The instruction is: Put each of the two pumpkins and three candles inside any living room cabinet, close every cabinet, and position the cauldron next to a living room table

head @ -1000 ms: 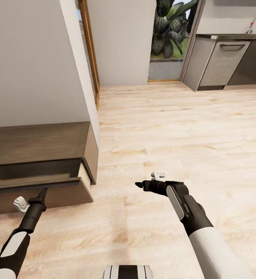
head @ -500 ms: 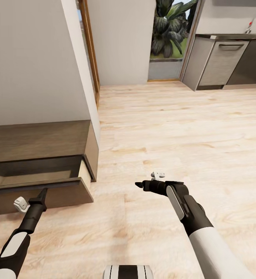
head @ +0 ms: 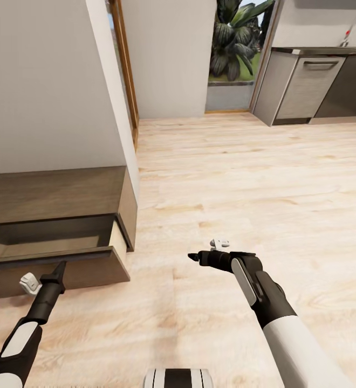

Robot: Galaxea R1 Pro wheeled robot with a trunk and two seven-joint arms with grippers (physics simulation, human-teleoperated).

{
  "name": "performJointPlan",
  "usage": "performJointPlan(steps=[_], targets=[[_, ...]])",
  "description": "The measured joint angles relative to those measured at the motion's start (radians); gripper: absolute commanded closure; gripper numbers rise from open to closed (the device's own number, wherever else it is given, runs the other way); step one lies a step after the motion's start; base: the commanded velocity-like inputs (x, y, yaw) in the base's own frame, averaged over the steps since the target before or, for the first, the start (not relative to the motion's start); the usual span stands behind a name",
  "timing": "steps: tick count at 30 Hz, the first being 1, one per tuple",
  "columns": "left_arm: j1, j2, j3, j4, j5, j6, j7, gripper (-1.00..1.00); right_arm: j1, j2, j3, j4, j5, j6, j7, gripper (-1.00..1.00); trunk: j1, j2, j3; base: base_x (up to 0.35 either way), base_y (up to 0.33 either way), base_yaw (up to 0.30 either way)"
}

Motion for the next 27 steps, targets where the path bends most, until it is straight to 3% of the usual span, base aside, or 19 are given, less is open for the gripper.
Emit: performJointPlan(steps=[16, 27], targets=[[0.000, 0.000, -0.011, -0.001, 0.000, 0.000, 0.000, 1.00, 0.001, 0.001, 0.000, 0.000, 0.000, 0.000, 0.000, -1.00, 0.000, 0.000, 0.000, -0.118, 0.000, 0.000], [0.000, 0.000, -0.006, 0.017, 0.000, 0.000, -0.031, 1.00, 0.003, 0.001, 0.000, 0.000, 0.000, 0.000, 0.000, -1.00, 0.000, 0.000, 0.000, -0.009, 0.000, 0.000]])
